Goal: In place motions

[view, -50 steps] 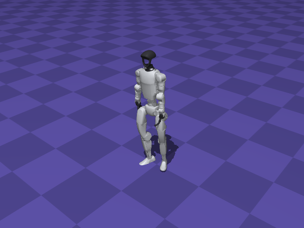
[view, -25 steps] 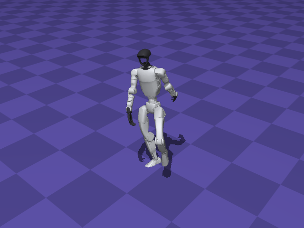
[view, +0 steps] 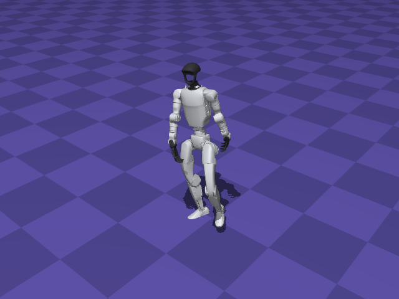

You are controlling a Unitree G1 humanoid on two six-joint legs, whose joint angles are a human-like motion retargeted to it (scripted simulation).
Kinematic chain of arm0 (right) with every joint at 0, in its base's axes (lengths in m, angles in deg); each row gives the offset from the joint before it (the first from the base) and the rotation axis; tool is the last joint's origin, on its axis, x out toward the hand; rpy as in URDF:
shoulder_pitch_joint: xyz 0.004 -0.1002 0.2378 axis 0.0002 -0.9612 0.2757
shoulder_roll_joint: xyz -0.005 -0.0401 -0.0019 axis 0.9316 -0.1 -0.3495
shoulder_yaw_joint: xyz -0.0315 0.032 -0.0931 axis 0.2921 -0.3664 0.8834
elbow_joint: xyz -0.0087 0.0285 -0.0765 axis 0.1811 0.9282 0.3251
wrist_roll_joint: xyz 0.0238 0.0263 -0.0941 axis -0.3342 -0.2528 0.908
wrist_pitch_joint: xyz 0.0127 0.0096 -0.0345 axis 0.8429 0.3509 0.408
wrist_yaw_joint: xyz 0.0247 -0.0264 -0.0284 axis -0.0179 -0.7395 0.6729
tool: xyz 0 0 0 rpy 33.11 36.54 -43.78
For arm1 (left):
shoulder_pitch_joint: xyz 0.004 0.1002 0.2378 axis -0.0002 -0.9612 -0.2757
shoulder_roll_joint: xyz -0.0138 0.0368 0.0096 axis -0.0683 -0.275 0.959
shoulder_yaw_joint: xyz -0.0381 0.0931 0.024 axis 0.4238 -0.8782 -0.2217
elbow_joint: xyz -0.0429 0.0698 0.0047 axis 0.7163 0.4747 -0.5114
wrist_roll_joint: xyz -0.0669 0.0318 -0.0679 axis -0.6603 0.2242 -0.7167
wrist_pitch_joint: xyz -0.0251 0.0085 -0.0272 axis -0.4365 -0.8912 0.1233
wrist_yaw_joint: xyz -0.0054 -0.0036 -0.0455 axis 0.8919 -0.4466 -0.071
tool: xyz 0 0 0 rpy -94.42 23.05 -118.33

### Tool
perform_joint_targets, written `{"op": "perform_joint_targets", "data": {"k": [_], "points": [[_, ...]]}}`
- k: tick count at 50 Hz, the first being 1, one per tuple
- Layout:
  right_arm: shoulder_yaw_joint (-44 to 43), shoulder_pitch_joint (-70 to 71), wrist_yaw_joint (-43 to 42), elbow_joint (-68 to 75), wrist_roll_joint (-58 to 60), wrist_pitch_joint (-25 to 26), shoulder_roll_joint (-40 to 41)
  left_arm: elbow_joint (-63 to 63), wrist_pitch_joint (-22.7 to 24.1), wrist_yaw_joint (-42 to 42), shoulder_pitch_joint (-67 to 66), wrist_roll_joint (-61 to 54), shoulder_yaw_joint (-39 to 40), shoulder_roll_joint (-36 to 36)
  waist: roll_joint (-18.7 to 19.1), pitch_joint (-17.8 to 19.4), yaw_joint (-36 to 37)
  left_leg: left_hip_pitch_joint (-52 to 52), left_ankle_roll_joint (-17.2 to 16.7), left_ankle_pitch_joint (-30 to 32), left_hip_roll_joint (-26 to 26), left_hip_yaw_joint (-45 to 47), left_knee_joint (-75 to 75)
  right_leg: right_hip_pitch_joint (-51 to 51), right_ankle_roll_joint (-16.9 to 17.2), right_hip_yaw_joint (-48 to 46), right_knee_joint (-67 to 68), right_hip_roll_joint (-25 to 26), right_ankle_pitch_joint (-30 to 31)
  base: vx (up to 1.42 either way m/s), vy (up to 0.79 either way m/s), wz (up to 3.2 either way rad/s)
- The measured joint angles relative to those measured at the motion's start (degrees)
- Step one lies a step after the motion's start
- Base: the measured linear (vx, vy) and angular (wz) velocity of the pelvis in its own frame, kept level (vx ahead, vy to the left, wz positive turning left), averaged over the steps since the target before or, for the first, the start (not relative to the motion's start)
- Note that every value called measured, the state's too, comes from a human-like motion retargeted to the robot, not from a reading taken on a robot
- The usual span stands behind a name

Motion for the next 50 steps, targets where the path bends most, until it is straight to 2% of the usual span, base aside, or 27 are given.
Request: {"op": "perform_joint_targets", "data": {"k": [3, 5, 7, 11, 13, 17, 21, 23, 25, 27, 28, 30, 32, 33, 37, 40, 43, 47, 50], "points": [[-0.4, -4.3, 0.3, 2.5, -1.1, 0.4, -0.2, -2.0, 1.5, 1.4, 0.7, -2.0, -0.2, -0.5, 0.7, -1.1, -3.5, 13.3, -1.1, 5.4, -8.6, -3.5, -24.9, 1.2, 0.7, -1.4, -0.5, 0.6, -0.4, 0.11, 0.14, 0.34], [-0.2, -6.6, -0.2, 3.4, -1.2, 0.4, -0.2, -2.4, 2.0, 2.2, 1.0, -2.6, 0.0, -1.0, 2.6, -2.4, -5.5, 21.7, -5.7, 3.3, -11.4, -3.3, -41.3, 1.1, 0.8, -1.8, -0.7, 3.2, -0.7, 0.08, 0.17, 0.17], [0.0, -8.7, -0.4, 4.2, -0.6, 0.4, -0.9, -2.0, 2.0, 2.6, 1.2, -2.7, 0.0, -1.0, 4.7, -3.9, -8.3, 26.8, -6.6, -0.5, -11.3, 0.7, -51.4, 1.4, 1.3, -2.5, -1.6, 5.3, -0.7, 0.11, 0.24, 0.37], [1.3, -12.3, 0.4, 4.3, 1.8, 0.6, -3.4, -0.7, 1.6, 2.2, 2.0, -1.5, -0.2, -0.5, 6.9, -9.6, -15.7, 23.0, -7.2, -0.3, -12.1, -1.7, -56.9, -0.5, 3.0, -6.1, -4.5, 5.9, -0.1, 0.10, 0.24, 1.15], [1.6, -14.3, 1.2, 2.7, 3.4, 0.3, -4.9, 0.0, 2.0, 2.9, 3.7, -2.0, -1.5, -0.5, 7.5, -10.7, -17.6, 20.5, -7.2, -0.5, -12.1, -2.4, -56.7, -1.2, 3.8, -8.1, -5.6, 5.8, 0.4, 0.02, 0.28, 1.15], [2.9, -19.4, 2.8, -1.6, 9.2, -0.5, -7.0, 2.8, 5.1, 7.0, 8.0, -6.6, -5.8, -1.5, 4.6, -8.1, -15.3, 22.1, -5.3, -1.5, -14.2, -2.6, -56.5, 0.5, 4.3, -8.8, -5.1, 3.9, 0.8, 0.05, 0.18, -0.05], [2.1, -24.0, 0.8, -3.5, 18.4, 0.5, -8.0, 5.8, 7.4, 9.7, 11.4, -10.4, -10.0, -1.1, 2.9, -6.7, -13.1, 24.1, -3.7, -2.9, -15.3, -3.2, -56.9, -0.3, 4.8, -8.0, 0.2, 1.8, -1.0, 0.03, 0.18, -0.39], [2.1, -26.4, -1.0, -4.0, 22.8, 0.6, -8.3, 6.3, 8.1, 9.4, 12.9, -12.7, -11.6, -0.6, 3.1, -6.1, -14.6, 24.7, -3.3, -4.0, -14.8, -3.7, -56.7, -2.0, 4.1, -7.8, 5.5, 1.0, -1.5, 0.08, 0.20, 0.06], [2.3, -29.4, -2.3, -4.7, 25.8, 1.2, -9.0, 4.9, 8.7, 7.5, 14.4, -15.4, -12.9, 0.4, 3.7, -4.5, -16.4, 25.7, -3.3, -4.9, -13.5, -4.5, -56.1, -3.9, 2.1, -8.5, 12.7, 0.4, 1.4, 0.07, 0.22, 0.13], [1.7, -31.6, -2.9, -5.3, 27.7, 1.7, -9.6, 2.4, 11.7, 5.2, 18.3, -18.8, -13.6, 1.2, 3.8, -1.0, -17.2, 27.1, -3.2, -5.4, -12.7, -4.2, -55.6, -9.3, -0.4, -7.2, 27.3, -3.0, 9.7, -0.13, 0.18, -0.23], [1.0, -32.4, -3.1, -5.1, 28.4, 1.4, -9.9, 0.5, 13.7, 4.7, 20.7, -20.6, -14.0, 1.4, 3.3, 0.8, -17.2, 27.7, -3.2, -5.7, -12.8, -3.5, -55.5, -13.2, -3.3, -5.7, 35.7, -5.4, 14.7, -0.20, 0.25, -0.10], [-0.2, -35.0, -3.7, -4.0, 29.0, 1.2, -10.6, -4.0, 17.5, 5.9, 25.3, -23.6, -15.5, 2.2, 3.4, 3.9, -20.9, 28.1, -2.9, -5.5, -12.3, -6.0, -55.3, -22.3, -8.6, 0.3, 49.4, -4.1, 21.2, -0.17, 0.26, 0.60], [-1.4, -37.2, -3.2, -1.9, 29.1, 2.5, -12.2, -8.4, 18.7, 6.8, 31.6, -24.7, -17.3, 1.8, 3.2, 4.6, -24.3, 27.5, -1.3, -5.4, -13.8, -5.6, -55.4, -30.0, -11.3, -2.4, 65.1, -14.2, 15.2, -0.14, 0.32, 0.82], [-1.8, -38.1, -2.4, -0.3, 28.9, 3.4, -12.8, -10.5, 18.4, 6.7, 34.8, -24.1, -17.3, 1.0, 3.4, 4.5, -27.7, 26.6, -0.6, -5.2, -13.8, -5.2, -55.6, -35.5, -11.4, -1.2, 71.5, -16.6, 14.1, -0.18, 0.31, 1.46], [-4.0, -41.5, 2.3, 4.7, 27.9, 7.3, -14.7, -18.1, 18.4, 7.1, 45.4, -19.7, -15.3, -0.9, 5.8, 7.2, -38.9, 22.4, 0.9, -4.6, -8.8, -6.6, -53.0, -53.8, -8.3, 2.3, 85.5, -16.4, 11.0, -0.13, 0.08, 1.58], [-6.6, -45.0, 5.1, 4.7, 26.1, 10.4, -15.9, -21.8, 17.8, 9.8, 51.0, -21.4, -18.1, -2.7, 6.5, 9.2, -43.4, 20.3, 2.0, -5.2, -6.1, -6.9, -50.2, -63.0, -7.5, 2.6, 88.4, -18.1, 8.9, 0.00, 0.00, 0.96], [-8.0, -46.1, 3.6, 4.7, 21.3, 11.6, -16.3, -22.5, 17.8, 10.2, 54.0, -21.9, -19.6, -4.4, 7.0, 9.9, -44.3, 18.9, 3.0, -5.9, -5.0, -8.2, -47.9, -66.5, -9.2, 1.0, 85.9, -18.5, 7.9, 0.01, 0.01, 0.05], [-9.2, -43.7, 2.7, 4.7, 18.2, 8.6, -15.7, -21.1, 17.4, 9.3, 53.8, -21.9, -20.7, -5.3, 5.7, 9.2, -42.4, 20.9, 2.8, -6.2, -6.3, -7.1, -48.5, -63.9, -9.1, 1.5, 80.4, -16.8, 9.5, 0.00, 0.01, -0.58], [-8.6, -40.8, 4.2, 3.2, 17.6, 5.0, -14.5, -18.7, 17.8, 8.3, 51.1, -21.7, -20.8, -4.6, 5.1, 7.0, -40.1, 22.8, 1.7, -6.1, -7.8, -4.1, -51.3, -57.3, -8.3, 0.6, 75.3, -15.7, 11.1, 0.03, 0.02, -0.77]]}}
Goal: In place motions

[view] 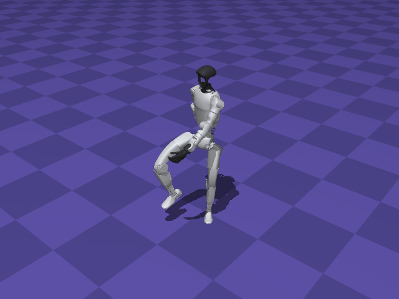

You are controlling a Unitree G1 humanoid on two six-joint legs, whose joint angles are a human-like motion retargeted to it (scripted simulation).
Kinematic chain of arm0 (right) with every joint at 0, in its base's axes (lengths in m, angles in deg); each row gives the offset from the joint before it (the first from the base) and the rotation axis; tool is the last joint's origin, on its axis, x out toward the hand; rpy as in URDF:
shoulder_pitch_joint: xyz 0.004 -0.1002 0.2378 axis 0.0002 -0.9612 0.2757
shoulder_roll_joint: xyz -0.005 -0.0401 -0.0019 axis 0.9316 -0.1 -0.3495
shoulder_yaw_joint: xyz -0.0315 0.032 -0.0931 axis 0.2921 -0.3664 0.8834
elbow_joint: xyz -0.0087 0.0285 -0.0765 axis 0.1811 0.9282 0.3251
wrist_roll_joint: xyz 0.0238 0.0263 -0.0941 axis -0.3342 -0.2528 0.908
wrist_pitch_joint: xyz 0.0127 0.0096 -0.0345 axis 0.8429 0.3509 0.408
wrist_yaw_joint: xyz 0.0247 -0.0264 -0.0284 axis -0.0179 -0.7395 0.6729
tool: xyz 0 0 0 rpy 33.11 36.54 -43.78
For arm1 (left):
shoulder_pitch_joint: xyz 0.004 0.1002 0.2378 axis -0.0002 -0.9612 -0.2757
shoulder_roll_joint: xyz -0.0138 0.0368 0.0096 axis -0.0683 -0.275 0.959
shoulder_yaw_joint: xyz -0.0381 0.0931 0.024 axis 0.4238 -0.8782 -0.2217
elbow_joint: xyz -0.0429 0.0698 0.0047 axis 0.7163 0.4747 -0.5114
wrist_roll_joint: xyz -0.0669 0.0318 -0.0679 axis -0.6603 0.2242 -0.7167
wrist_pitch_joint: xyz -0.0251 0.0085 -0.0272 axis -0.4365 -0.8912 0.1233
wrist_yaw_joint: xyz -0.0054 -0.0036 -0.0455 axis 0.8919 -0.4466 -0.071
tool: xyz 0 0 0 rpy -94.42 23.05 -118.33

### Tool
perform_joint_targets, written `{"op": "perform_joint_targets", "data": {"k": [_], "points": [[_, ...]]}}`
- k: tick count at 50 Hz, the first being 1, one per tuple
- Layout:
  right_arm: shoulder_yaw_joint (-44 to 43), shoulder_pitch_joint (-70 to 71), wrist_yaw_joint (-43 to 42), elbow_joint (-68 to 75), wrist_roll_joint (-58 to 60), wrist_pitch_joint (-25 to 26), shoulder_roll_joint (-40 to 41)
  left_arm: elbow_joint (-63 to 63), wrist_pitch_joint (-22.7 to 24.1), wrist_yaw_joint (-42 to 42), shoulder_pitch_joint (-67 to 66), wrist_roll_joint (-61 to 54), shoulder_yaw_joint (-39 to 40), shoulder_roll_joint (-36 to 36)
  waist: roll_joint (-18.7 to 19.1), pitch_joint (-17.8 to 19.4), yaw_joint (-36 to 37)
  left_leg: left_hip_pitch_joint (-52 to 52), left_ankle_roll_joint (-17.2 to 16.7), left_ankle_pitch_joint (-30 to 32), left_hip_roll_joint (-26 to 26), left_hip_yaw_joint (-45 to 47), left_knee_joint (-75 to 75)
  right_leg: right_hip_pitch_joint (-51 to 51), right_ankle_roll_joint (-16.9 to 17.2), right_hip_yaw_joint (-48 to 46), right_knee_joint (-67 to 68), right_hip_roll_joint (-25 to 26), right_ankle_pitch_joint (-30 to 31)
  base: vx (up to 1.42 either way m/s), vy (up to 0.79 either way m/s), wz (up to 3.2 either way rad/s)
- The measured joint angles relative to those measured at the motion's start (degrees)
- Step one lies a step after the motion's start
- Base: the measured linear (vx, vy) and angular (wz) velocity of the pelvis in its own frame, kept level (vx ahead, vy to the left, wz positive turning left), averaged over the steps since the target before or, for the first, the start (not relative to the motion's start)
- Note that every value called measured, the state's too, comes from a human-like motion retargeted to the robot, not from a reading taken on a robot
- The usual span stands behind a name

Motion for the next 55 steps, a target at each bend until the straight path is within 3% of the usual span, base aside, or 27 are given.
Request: {"op": "perform_joint_targets", "data": {"k": [8, 11, 12, 14, 17, 22, 30, 33, 35, 37, 38, 39, 40, 42, 45, 48, 50, 53, 55], "points": [[5.2, 6.5, -3.3, -10.8, -2.2, -3.4, 4.5, 8.1, -1.6, -5.6, -14.9, 2.1, -3.2, 4.6, 1.9, -7.9, 9.7, 0.6, -3.6, 0.6, -1.3, 6.8, -4.6, 25.9, 4.0, -2.1, -27.0, 8.3, 11.4, 0.06, -0.03, -0.72], [8.2, 8.3, -4.3, -14.1, -1.0, -4.5, 5.5, 11.1, -2.4, -6.0, -21.3, 5.7, -3.9, 5.2, 1.1, -11.5, 14.1, 0.8, -5.1, 0.6, -2.8, 7.6, -6.0, 34.9, 7.5, 1.1, -43.0, 13.8, 14.9, 0.12, -0.12, -0.63], [9.1, 8.8, -4.7, -15.1, -0.3, -4.7, 5.7, 12.2, -2.6, -5.8, -23.4, 6.6, -4.1, 5.4, 0.7, -12.6, 15.6, 0.8, -5.3, 0.5, -3.5, 7.6, -6.3, 37.9, 9.8, 3.0, -48.9, 15.7, 14.6, 0.16, -0.18, -0.56], [10.5, 9.8, -5.4, -16.8, 1.2, -5.3, 5.9, 14.5, -3.3, -5.6, -27.0, 7.4, -3.7, 6.0, -0.3, -14.5, 18.7, 0.5, -5.4, 0.1, -5.3, 8.0, -6.6, 43.5, 14.7, 5.0, -60.2, 17.8, 6.3, 0.13, -0.17, -0.70], [12.3, 11.6, -6.7, -17.9, 3.3, -6.2, 6.6, 18.2, -4.2, -5.6, -30.7, 6.8, -1.2, 6.2, -2.8, -15.4, 23.5, 1.4, -5.5, -0.3, -8.1, 10.2, -7.1, 49.7, 14.3, -1.5, -71.8, 15.8, -1.2, 0.03, -0.12, -0.99], [13.7, 15.0, -7.8, -16.0, 6.7, -6.9, 8.0, 21.0, -5.8, -6.0, -31.9, 4.1, 4.8, 5.6, -3.4, -12.2, 26.4, 2.7, -6.6, 0.1, -8.1, 12.3, -7.9, 51.1, 12.5, -1.0, -77.8, 17.4, -4.0, -0.11, -0.18, -0.62], [11.2, 10.2, -9.3, -4.6, 5.9, -4.2, 5.1, 21.5, -9.2, -6.3, -35.8, 8.1, 12.6, 2.8, -1.9, -10.7, 24.8, 2.3, -7.6, 1.1, -5.3, 13.7, -6.5, 50.8, 11.0, -0.9, -75.4, 19.7, -8.7, 0.00, -0.24, 0.04], [9.2, 9.3, -5.5, 1.0, -1.4, -4.0, 3.4, 20.5, -8.9, -5.9, -41.0, 7.8, 12.2, 2.2, -2.4, -9.8, 23.4, 1.7, -6.2, 1.3, -3.7, 14.1, -0.6, 52.4, 10.6, -1.8, -74.9, 18.7, -9.9, 0.02, -0.22, 0.12], [8.3, 9.0, -2.5, 1.5, -9.3, -3.9, 3.3, 20.3, -8.1, -4.9, -45.5, 9.3, 12.8, 2.4, -4.3, -9.4, 25.5, 0.0, -4.1, 5.8, -3.3, 14.4, 7.9, 53.6, 10.5, -0.4, -75.2, 16.7, -9.8, 0.00, -0.24, -0.51], [7.7, 12.1, -2.5, 1.5, -17.6, -4.1, 4.7, 21.9, -7.9, -3.1, -48.9, 9.7, 13.3, 2.8, -7.4, -8.3, 28.5, -7.7, -0.3, 15.1, 2.3, 15.9, 28.2, 54.2, 11.6, 1.6, -75.0, 13.0, -10.1, -0.10, -0.19, -0.70], [7.4, 14.6, -2.7, 1.5, -20.4, -5.0, 5.6, 23.1, -7.9, -2.5, -50.3, 9.9, 13.4, 2.9, -7.2, -7.9, 30.8, -14.8, 3.7, 20.8, 6.8, 13.1, 39.9, 54.0, 11.9, 2.7, -75.0, 13.2, -10.3, -0.11, -0.26, -0.87], [7.6, 17.9, -2.0, 1.5, -21.9, -5.5, 6.4, 24.3, -8.3, -2.8, -52.1, 10.4, 13.4, 3.1, -6.5, -7.3, 33.1, -21.9, 5.8, 21.4, 10.4, 8.8, 50.9, 53.9, 11.7, 3.6, -74.7, 14.3, -10.5, -0.02, -0.29, -0.98], [7.9, 21.6, -0.7, 1.5, -22.7, -5.7, 7.1, 25.4, -8.9, -3.4, -54.1, 11.0, 13.2, 3.3, -5.5, -6.6, 35.4, -28.9, 6.9, 19.4, 13.5, 3.9, 61.5, 54.0, 11.1, 4.3, -74.3, 15.9, -10.5, 0.12, -0.26, -1.08], [6.1, 29.6, 3.5, -1.5, -18.8, -2.5, 9.6, 25.4, -14.2, -8.7, -58.6, 15.5, 12.6, 4.3, -4.0, -3.1, 40.8, -36.5, 9.8, 12.0, 25.7, 4.2, 78.6, 56.4, 8.2, 6.6, -73.5, 19.3, -10.7, 0.05, -0.21, -1.55], [3.3, 42.2, 6.6, -11.0, -15.3, -1.7, 13.9, 25.4, -21.7, -21.0, -62.5, 27.9, 12.1, 6.0, -5.0, 4.7, 51.8, -48.0, 8.1, 8.7, 29.4, 3.9, 89.4, 57.7, 6.1, 14.6, -69.6, 17.6, -11.6, -0.26, -0.14, -2.54], [6.2, 54.6, 7.1, -20.6, -17.9, -4.0, 15.6, 25.4, -21.8, -30.5, -64.9, 40.6, 9.5, 5.4, -10.5, 11.6, 59.7, -55.8, 5.1, 7.9, 23.5, 9.2, 86.6, 54.4, 6.1, 21.9, -63.8, 10.1, -12.3, -0.15, -0.06, -1.75], [8.5, 60.9, 5.6, -26.3, -17.2, -7.1, 15.0, 25.4, -20.8, -29.6, -65.6, 47.0, 8.6, 4.8, -13.3, 14.6, 63.6, -59.4, 4.2, 6.0, 21.7, 12.2, 84.3, 50.6, 5.8, 25.4, -59.9, 6.7, -12.5, -0.05, -0.07, -0.68], [12.7, 67.5, -1.9, -30.7, -15.2, -9.6, 11.0, 25.4, -19.6, -25.4, -64.8, 50.1, 7.8, 3.0, -15.8, 16.9, 67.0, -60.0, 5.1, 5.2, 19.4, 15.6, 83.0, 47.3, 5.7, 27.1, -56.3, 4.0, -13.5, 0.00, -0.16, 0.08], [14.9, 70.2, -8.1, -30.8, -15.9, -10.9, 9.5, 25.4, -19.8, -24.9, -63.5, 49.4, 8.5, 2.0, -16.1, 16.5, 67.7, -58.5, 5.3, 6.4, 18.7, 15.4, 84.2, 47.6, 5.6, 26.0, -56.8, 4.4, -13.7, 0.02, -0.21, 0.47]]}}
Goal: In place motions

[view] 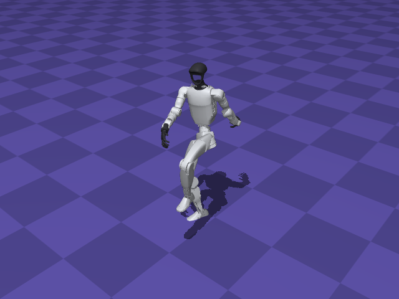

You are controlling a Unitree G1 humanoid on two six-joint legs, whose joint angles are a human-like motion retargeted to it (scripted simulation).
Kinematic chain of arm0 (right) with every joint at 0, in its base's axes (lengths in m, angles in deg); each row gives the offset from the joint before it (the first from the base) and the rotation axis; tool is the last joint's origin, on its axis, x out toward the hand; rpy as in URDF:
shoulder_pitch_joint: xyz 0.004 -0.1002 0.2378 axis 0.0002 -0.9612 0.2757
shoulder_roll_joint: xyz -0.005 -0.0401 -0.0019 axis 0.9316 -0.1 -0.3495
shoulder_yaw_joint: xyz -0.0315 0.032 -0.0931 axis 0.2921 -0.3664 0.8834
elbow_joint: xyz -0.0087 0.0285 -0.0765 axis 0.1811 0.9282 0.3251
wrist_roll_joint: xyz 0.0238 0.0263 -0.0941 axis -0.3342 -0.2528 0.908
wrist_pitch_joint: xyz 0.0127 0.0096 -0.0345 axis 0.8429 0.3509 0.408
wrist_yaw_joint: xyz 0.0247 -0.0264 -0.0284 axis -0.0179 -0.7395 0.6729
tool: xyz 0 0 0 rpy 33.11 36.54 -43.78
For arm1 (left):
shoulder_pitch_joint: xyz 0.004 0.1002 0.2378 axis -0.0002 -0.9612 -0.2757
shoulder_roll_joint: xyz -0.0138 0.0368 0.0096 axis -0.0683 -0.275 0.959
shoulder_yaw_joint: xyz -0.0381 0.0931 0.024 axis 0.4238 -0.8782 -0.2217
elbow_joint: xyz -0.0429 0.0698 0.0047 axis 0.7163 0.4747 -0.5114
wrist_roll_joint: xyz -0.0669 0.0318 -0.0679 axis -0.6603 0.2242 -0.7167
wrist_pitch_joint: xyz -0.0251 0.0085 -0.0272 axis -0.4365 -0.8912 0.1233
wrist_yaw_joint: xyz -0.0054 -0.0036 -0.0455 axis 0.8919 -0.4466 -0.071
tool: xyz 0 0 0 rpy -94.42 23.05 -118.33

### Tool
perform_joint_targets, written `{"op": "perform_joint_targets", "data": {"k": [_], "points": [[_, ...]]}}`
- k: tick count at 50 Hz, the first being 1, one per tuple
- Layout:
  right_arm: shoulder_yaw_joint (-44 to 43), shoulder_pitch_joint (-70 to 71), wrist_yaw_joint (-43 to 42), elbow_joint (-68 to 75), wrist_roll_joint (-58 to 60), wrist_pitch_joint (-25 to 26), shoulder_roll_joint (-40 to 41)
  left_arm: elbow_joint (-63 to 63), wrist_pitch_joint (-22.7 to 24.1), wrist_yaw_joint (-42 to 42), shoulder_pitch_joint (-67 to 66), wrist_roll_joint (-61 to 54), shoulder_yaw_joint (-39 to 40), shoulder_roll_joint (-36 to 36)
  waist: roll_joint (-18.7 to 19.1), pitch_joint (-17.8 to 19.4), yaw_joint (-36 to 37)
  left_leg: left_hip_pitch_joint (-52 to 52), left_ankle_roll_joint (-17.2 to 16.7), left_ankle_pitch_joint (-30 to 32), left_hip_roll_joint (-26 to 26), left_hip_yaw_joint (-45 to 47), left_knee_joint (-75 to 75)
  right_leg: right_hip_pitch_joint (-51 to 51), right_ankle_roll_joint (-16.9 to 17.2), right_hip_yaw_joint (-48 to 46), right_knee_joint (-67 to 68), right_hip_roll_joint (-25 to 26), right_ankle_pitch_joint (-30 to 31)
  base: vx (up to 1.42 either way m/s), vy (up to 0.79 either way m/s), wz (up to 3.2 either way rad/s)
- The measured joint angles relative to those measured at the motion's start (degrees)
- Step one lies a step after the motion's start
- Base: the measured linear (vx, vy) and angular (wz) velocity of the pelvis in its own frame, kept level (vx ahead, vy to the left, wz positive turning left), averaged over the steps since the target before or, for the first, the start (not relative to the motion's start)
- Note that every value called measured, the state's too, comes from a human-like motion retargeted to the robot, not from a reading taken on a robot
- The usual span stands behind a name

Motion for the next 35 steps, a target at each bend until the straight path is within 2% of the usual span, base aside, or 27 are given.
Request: {"op": "perform_joint_targets", "data": {"k": [3, 8, 13, 16, 18, 20, 21, 23, 25, 28, 30, 32, 33, 35], "points": [[-0.4, -0.5, -2.6, 1.5, -0.4, -3.1, 1.3, 0.0, -0.4, 0.0, 2.7, -4.4, 2.8, 0.0, 1.2, -5.9, -1.9, 3.2, -0.3, 0.7, 0.4, -2.7, 1.9, 0.7, 0.4, -3.8, -4.2, 3.4, 0.7, 0.03, -0.09, 0.91], [-3.8, -10.1, 2.3, 5.7, 2.8, -3.2, 6.1, 0.0, -0.2, 2.7, 5.7, -15.7, 6.1, -0.5, 5.6, -18.3, -11.3, 13.7, -2.8, 1.5, -0.1, -10.9, -3.1, 5.6, 1.9, -13.6, -13.1, 10.0, 2.1, 0.17, 0.11, 1.38], [-1.8, -22.3, 3.5, 10.3, 7.0, -4.9, 7.7, 0.0, 2.1, 6.4, 9.4, -21.4, 8.4, -1.8, 7.4, -25.8, -25.0, 32.9, -4.0, 0.0, -11.4, -13.8, -28.0, 10.0, 5.1, -22.2, -18.5, 11.0, 2.0, 0.21, 0.15, 1.79], [1.0, -28.6, 2.5, 14.0, 10.3, -5.4, 8.4, 0.0, 3.4, 10.4, 11.6, -24.6, 9.4, -2.2, 7.8, -29.9, -31.0, 44.2, -6.2, 2.1, -18.9, -14.8, -49.1, 10.3, 6.3, -24.6, -20.4, 11.2, 1.9, 0.19, 0.19, 1.11], [2.1, -32.3, 2.7, 16.5, 11.7, -4.9, 8.4, 0.0, 4.2, 12.7, 13.3, -26.6, 9.3, -2.6, 9.1, -32.7, -34.6, 50.7, -9.5, -0.4, -22.5, -15.8, -63.3, 10.2, 6.9, -27.0, -21.4, 12.3, 1.9, 0.18, 0.25, 1.16], [2.6, -35.9, 3.1, 17.9, 12.7, -4.2, 7.7, 0.0, 4.9, 14.3, 15.8, -27.9, 8.7, -2.7, 11.1, -34.8, -37.2, 55.4, -10.8, -4.3, -23.7, -13.9, -75.2, 9.9, 7.4, -29.3, -22.0, 13.6, 2.0, 0.13, 0.31, 0.99], [2.5, -38.0, 3.0, 17.9, 12.9, -3.9, 7.0, 0.0, 5.0, 14.7, 17.3, -28.4, 8.1, -2.6, 11.9, -35.5, -37.5, 56.5, -10.4, -6.0, -24.2, -13.1, -78.5, 9.7, 7.6, -30.0, -21.9, 14.0, 1.8, 0.15, 0.36, 0.79], [1.3, -42.7, 2.8, 17.1, 12.9, -3.0, 5.3, 0.0, 4.6, 15.0, 20.7, -29.3, 6.2, -2.4, 13.4, -37.1, -39.0, 56.7, -10.9, -6.9, -25.0, -15.0, -83.0, 9.3, 8.2, -33.0, -21.4, 14.2, 1.4, 0.18, 0.40, 1.08], [-1.2, -47.6, 2.9, 15.7, 12.5, -1.4, 3.9, 0.0, 4.2, 14.3, 24.7, -30.1, 4.1, -2.0, 14.5, -37.9, -41.2, 55.4, -11.2, -6.3, -25.3, -18.3, -84.3, 8.8, 8.7, -36.8, -20.1, 13.6, 0.8, 0.04, 0.26, 1.33], [-7.3, -54.3, 3.4, 14.8, 10.6, 0.0, 4.0, 0.0, 5.6, 14.1, 31.8, -31.9, 0.4, -1.8, 14.5, -34.6, -42.6, 55.6, -10.5, -6.6, -24.7, -19.9, -83.7, 7.5, 6.5, -39.1, -12.5, 12.5, 2.7, -0.04, 0.22, 0.71], [-10.5, -58.5, 2.8, 16.5, 8.6, 0.0, 3.3, -0.6, 7.9, 15.7, 35.9, -34.1, -2.6, -0.7, 15.4, -31.4, -42.2, 56.3, -10.3, -6.8, -22.7, -20.9, -82.2, 3.3, 4.1, -37.5, 0.1, 10.3, 9.5, 0.02, 0.24, -0.01], [-13.1, -62.2, 1.3, 19.5, 10.0, 0.2, 1.6, -3.6, 10.9, 18.2, 40.3, -41.0, -6.3, 0.8, 16.7, -28.1, -43.5, 57.1, -10.2, -7.6, -21.3, -21.3, -81.5, -5.6, -1.4, -33.7, 17.6, 7.1, 19.0, -0.04, 0.23, -0.06], [-13.1, -64.5, 0.1, 21.0, 11.0, 0.5, 0.3, -5.8, 13.1, 20.0, 42.7, -45.5, -6.9, 1.6, 17.0, -26.7, -45.1, 57.5, -10.0, -7.6, -21.4, -21.5, -81.7, -11.5, -3.3, -29.2, 25.7, 7.8, 20.2, -0.04, 0.34, -0.19], [-11.8, -68.7, -1.1, 24.5, 13.2, 1.4, -3.5, -10.5, 16.5, 22.7, 49.9, -53.1, -4.8, 2.6, 16.5, -23.9, -47.9, 58.3, -8.6, -7.6, -23.2, -20.0, -81.8, -22.1, -6.3, -26.9, 44.0, 1.3, 17.2, -0.14, 0.41, -0.21]]}}
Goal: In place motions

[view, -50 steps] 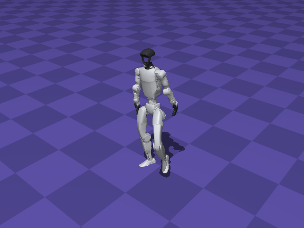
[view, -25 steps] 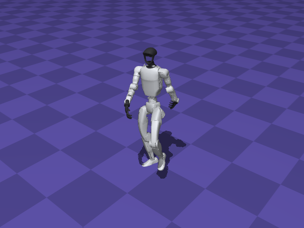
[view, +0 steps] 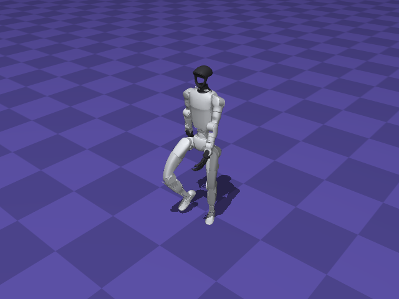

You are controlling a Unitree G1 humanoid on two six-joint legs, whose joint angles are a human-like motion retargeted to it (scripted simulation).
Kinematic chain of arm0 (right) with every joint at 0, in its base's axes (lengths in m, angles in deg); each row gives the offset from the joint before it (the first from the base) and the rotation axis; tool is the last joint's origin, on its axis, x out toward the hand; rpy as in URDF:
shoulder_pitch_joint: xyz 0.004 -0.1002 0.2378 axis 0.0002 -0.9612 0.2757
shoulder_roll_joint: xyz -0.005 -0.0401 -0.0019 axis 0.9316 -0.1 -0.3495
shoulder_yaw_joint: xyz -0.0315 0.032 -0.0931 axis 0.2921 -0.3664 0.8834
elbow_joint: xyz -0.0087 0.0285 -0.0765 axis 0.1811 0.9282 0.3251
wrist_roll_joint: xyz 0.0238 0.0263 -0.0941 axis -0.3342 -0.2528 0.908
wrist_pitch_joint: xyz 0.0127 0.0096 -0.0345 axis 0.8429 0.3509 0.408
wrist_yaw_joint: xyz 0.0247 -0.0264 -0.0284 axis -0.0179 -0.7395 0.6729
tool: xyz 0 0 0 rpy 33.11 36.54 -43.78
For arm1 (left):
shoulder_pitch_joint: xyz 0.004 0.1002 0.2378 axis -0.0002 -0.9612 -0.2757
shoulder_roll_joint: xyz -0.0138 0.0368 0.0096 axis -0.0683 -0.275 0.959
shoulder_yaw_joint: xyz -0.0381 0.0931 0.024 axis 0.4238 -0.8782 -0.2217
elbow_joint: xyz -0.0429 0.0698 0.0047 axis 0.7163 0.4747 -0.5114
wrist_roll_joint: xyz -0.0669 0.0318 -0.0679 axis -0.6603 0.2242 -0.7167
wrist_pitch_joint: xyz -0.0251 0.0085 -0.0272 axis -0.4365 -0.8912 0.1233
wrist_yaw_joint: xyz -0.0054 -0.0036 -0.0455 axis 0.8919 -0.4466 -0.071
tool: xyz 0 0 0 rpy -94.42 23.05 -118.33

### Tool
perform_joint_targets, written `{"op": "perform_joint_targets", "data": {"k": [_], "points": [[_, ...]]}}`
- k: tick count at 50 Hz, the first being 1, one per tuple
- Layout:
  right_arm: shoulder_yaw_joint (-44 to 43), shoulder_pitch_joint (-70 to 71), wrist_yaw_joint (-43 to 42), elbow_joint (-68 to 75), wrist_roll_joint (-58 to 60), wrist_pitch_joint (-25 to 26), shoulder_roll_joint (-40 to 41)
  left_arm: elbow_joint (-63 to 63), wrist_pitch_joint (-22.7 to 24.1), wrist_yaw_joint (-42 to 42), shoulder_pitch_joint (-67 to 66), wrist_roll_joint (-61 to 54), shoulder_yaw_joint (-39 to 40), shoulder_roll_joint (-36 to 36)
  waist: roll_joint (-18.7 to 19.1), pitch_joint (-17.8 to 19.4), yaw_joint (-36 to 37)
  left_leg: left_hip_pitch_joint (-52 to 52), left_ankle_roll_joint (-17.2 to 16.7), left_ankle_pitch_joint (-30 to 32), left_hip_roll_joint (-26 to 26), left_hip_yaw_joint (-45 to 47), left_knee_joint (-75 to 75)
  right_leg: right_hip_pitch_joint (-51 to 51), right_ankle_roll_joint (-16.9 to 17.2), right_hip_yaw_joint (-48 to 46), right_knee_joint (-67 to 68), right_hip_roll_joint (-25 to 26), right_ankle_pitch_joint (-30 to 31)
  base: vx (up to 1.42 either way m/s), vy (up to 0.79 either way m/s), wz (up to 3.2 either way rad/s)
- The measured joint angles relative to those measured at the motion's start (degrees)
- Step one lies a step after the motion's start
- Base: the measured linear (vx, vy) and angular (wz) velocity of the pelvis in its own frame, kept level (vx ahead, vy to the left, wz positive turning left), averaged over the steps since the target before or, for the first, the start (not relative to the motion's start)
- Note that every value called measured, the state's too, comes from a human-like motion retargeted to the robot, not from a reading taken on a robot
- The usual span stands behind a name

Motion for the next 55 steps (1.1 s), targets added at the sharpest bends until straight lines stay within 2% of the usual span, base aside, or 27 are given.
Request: {"op": "perform_joint_targets", "data": {"k": [3, 5, 7, 10, 12, 15, 18, 20, 22, 25, 27, 30, 32, 35, 37, 40, 44, 46, 48, 50, 52, 53, 55], "points": [[2.0, -3.1, 0.7, 7.1, 3.8, 4.4, -5.4, -8.5, -0.5, -1.4, 13.3, -2.5, 6.1, 0.1, 0.4, 6.8, -11.7, -0.7, 2.9, 0.4, -0.2, -2.7, 1.3, -17.1, -0.3, 3.6, 20.0, -6.8, -3.5, -0.38, 0.31, 1.19], [0.3, -6.8, 2.2, 7.8, 7.1, 8.7, -8.2, -13.4, -2.0, -6.0, 20.3, 0.1, 7.0, -2.1, 2.3, 12.2, -19.4, -1.9, 3.9, 0.1, 3.3, -5.0, 3.7, -26.6, 0.6, 3.5, 26.6, -7.6, -5.1, -0.27, 0.21, 1.72], [-1.5, -10.5, 2.8, 7.8, 6.4, 11.9, -11.1, -15.1, -4.0, -6.8, 25.7, 2.7, 5.2, -6.3, 4.5, 15.6, -25.2, -4.6, 4.7, -1.3, 7.4, -5.6, 7.0, -35.3, -0.1, 0.7, 27.9, -7.4, -6.1, -0.06, 0.18, 1.04], [-4.7, -15.8, 1.2, 7.8, 0.5, 13.5, -14.7, -13.7, -4.7, -0.3, 30.5, 6.1, 2.9, -12.0, 6.8, 16.2, -29.1, -9.7, 5.8, -3.5, 11.3, -6.2, 12.3, -44.8, -0.9, -2.9, 23.7, -5.7, -6.0, 0.12, -0.03, -0.08], [-7.4, -17.6, -0.9, 7.8, -5.5, 12.1, -15.0, -12.1, -4.8, 4.1, 32.2, 7.1, 1.3, -13.4, 7.7, 15.5, -28.7, -11.3, 5.5, -4.1, 12.4, -6.9, 13.6, -45.3, -1.2, -5.4, 19.3, -4.8, -5.6, 0.01, -0.12, -0.50], [-9.8, -17.3, -2.9, 7.8, -13.3, 9.0, -13.7, -10.8, -4.2, 6.3, 32.0, 7.9, 1.4, -13.2, 5.2, 12.9, -25.8, -8.5, 4.8, -3.5, 9.7, -4.7, 10.4, -41.3, -0.1, -4.9, 14.9, -3.7, -4.1, -0.02, -0.10, -0.65], [-10.1, -15.4, -1.5, 7.8, -14.1, 7.7, -11.3, -10.0, -3.1, 6.4, 28.6, 7.5, 1.9, -11.5, 4.8, 7.6, -23.8, -7.6, 3.6, -2.0, 7.2, -3.3, 5.9, -31.6, 0.4, -8.0, 10.0, -4.2, -3.7, 0.07, -0.08, -0.65], [-8.8, -10.6, 2.8, 7.8, -12.3, 7.5, -9.6, -10.2, 2.8, 6.7, 22.5, 7.6, 0.7, -10.6, 2.6, 5.8, -18.5, -3.6, 3.2, -1.9, 5.0, 2.3, 2.9, -24.9, 2.1, -5.3, 6.3, -1.1, -1.0, 0.10, 0.05, -1.73], [-7.9, -6.6, 5.3, 7.8, -9.0, 6.6, -7.3, -9.1, 4.2, 8.5, 17.3, 9.3, -0.7, -10.0, 1.7, 3.6, -15.3, -1.8, 2.4, -1.6, 4.0, 4.7, 0.8, -17.2, 2.4, -4.5, 1.7, 1.2, 0.3, 0.12, -0.05, -1.37], [-5.8, -0.7, 6.3, 5.5, -4.7, 5.5, -4.0, -6.6, 3.8, 9.4, 10.0, 13.2, -1.1, -7.4, 2.0, -0.5, -10.5, -1.2, 1.1, -1.5, 3.3, 8.0, -1.5, -6.8, 2.9, -2.3, -8.7, 6.8, 2.5, 0.10, -0.07, -1.10], [-3.2, 2.9, 5.9, 3.6, -3.2, 4.8, -2.9, -4.7, 3.1, 7.5, 5.1, 14.5, -0.9, -4.8, 3.6, -3.3, -7.9, -1.9, 0.1, -1.5, 3.9, 9.1, -2.4, -0.5, 3.5, -0.6, -17.8, 11.1, 3.6, 0.11, -0.03, -0.74], [1.6, 8.6, 5.3, 2.4, -1.5, 4.7, -2.3, -1.5, 1.5, 4.2, -1.8, 14.7, 1.0, -0.7, 4.7, -6.8, -5.8, -2.1, -1.0, -1.2, 3.1, 10.1, -4.2, 8.7, 7.7, 4.7, -34.4, 17.1, 6.4, 0.10, -0.07, -0.39], [3.8, 12.1, 5.3, 1.6, -0.6, 4.5, -2.1, 0.4, 0.5, 2.3, -5.3, 13.4, 2.9, 1.6, 4.0, -8.7, -3.6, -2.1, -1.7, -0.9, 1.4, 11.5, -5.2, 14.7, 11.4, 6.0, -45.4, 17.5, 2.3, 0.05, -0.06, -0.48], [6.0, 17.2, 5.5, 0.9, -1.0, 4.0, -1.8, 3.0, -0.4, -0.1, -9.6, 11.1, 6.3, 4.0, 1.7, -10.3, 0.5, -1.1, -2.5, -0.7, -1.6, 13.9, -6.8, 22.1, 12.1, -1.1, -58.1, 14.6, -8.2, 0.06, -0.11, -0.44], [7.4, 20.0, 5.2, 1.0, -2.4, 3.7, -1.6, 4.5, -1.6, -1.3, -12.5, 10.1, 8.2, 4.5, 0.1, -10.7, 2.4, -0.3, -2.9, -0.4, -3.0, 14.4, -7.4, 24.2, 11.1, -1.2, -63.7, 14.8, -10.0, 0.11, -0.20, -0.17], [9.6, 23.7, 5.6, 1.5, -4.4, 3.6, -1.0, 6.5, -3.8, -3.2, -16.7, 8.9, 10.1, 4.2, -1.2, -10.9, 5.2, 0.1, -3.2, -0.3, -3.6, 14.9, -7.3, 26.7, 10.9, -1.4, -69.6, 15.4, -9.0, 0.06, -0.25, -0.05], [13.8, 28.5, 6.3, 2.3, -5.2, 2.8, 0.1, 7.5, -7.0, -6.6, -22.8, 8.3, 13.9, 2.3, -1.8, -10.0, 7.1, -1.1, -3.8, -1.0, -2.3, 14.6, -3.4, 27.2, 11.0, -1.0, -69.5, 15.0, -9.9, -0.02, -0.24, 0.00], [14.8, 30.9, 7.1, 2.5, -5.0, 3.3, 1.0, 7.7, -8.3, -8.2, -26.6, 9.1, 16.1, 1.8, -2.1, -9.8, 6.7, -3.5, -3.0, -0.7, -1.4, 13.5, 1.9, 27.1, 10.8, -1.4, -68.4, 14.2, -10.8, 0.05, -0.22, 0.28], [14.4, 33.3, 8.6, 1.8, -6.3, 3.8, 2.5, 8.0, -8.8, -8.4, -31.0, 9.6, 17.1, 1.3, -2.7, -9.6, 6.3, -7.5, -1.4, 2.0, 0.5, 13.0, 11.0, 27.6, 11.0, -1.6, -67.8, 12.9, -11.3, 0.01, -0.19, 0.21], [13.1, 36.4, 10.4, 0.1, -9.7, 4.3, 4.2, 8.4, -9.0, -8.3, -35.2, 11.2, 16.7, 0.9, -3.3, -9.0, 6.3, -15.0, 0.9, 7.5, 4.3, 11.8, 26.4, 27.9, 11.2, -1.6, -67.6, 11.7, -11.2, -0.04, -0.19, 0.10], [10.6, 40.7, 11.6, -1.9, -14.6, 3.9, 5.5, 9.2, -9.7, -8.8, -39.4, 16.6, 15.3, -0.2, -2.9, -7.5, 8.4, -23.4, 6.2, 14.3, 10.4, 10.2, 42.4, 28.4, 11.5, -1.3, -67.7, 12.5, -11.2, -0.05, -0.20, -0.27], [9.5, 43.3, 12.4, -3.0, -17.3, 3.7, 5.7, 9.7, -10.1, -8.9, -41.2, 19.7, 14.3, -1.0, -2.8, -6.0, 10.3, -27.3, 10.2, 16.2, 14.3, 10.0, 50.4, 29.0, 11.3, -0.6, -67.5, 13.3, -11.1, -0.05, -0.25, -0.63], [6.8, 48.8, 13.5, -5.4, -20.7, 4.0, 6.4, 10.5, -12.4, -9.5, -44.8, 26.4, 12.1, -2.2, -2.1, -2.7, 14.2, -34.3, 11.7, 10.9, 20.4, 8.6, 65.4, 30.7, 10.3, 0.3, -67.6, 15.3, -10.7, -0.09, -0.23, -0.77]]}}
